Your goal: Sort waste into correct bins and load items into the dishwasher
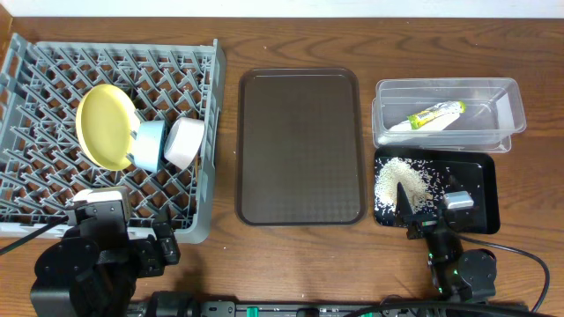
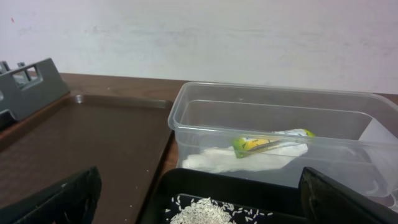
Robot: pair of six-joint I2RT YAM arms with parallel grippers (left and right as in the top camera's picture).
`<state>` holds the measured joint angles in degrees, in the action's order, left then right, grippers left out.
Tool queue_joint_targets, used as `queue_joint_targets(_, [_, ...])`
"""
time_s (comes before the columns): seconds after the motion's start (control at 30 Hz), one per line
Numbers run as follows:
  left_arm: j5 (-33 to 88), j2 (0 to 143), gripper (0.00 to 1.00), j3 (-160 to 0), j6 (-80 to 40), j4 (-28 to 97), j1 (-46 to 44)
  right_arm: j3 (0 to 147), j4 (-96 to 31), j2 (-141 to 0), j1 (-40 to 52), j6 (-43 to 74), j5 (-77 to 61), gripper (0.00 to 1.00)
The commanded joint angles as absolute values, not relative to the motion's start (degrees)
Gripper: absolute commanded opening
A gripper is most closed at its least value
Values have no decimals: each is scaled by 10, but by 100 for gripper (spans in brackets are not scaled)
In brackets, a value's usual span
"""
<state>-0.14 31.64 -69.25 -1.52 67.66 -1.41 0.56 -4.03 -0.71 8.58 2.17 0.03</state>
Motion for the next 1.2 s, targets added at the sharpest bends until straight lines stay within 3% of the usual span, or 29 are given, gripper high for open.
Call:
queue_joint_targets(0.0, [0,314,93,-696,-18,677,-17,3,-41,-3,81,27,6,99])
queue_joint_targets(0.87, [-4,306,93,-680,-18,670,-2,3,-41,-3,81,27,6,99])
queue_joint_targets(1.17, [37,246,93,-496,-38,417,14,3,-41,-3,81,27,6,99])
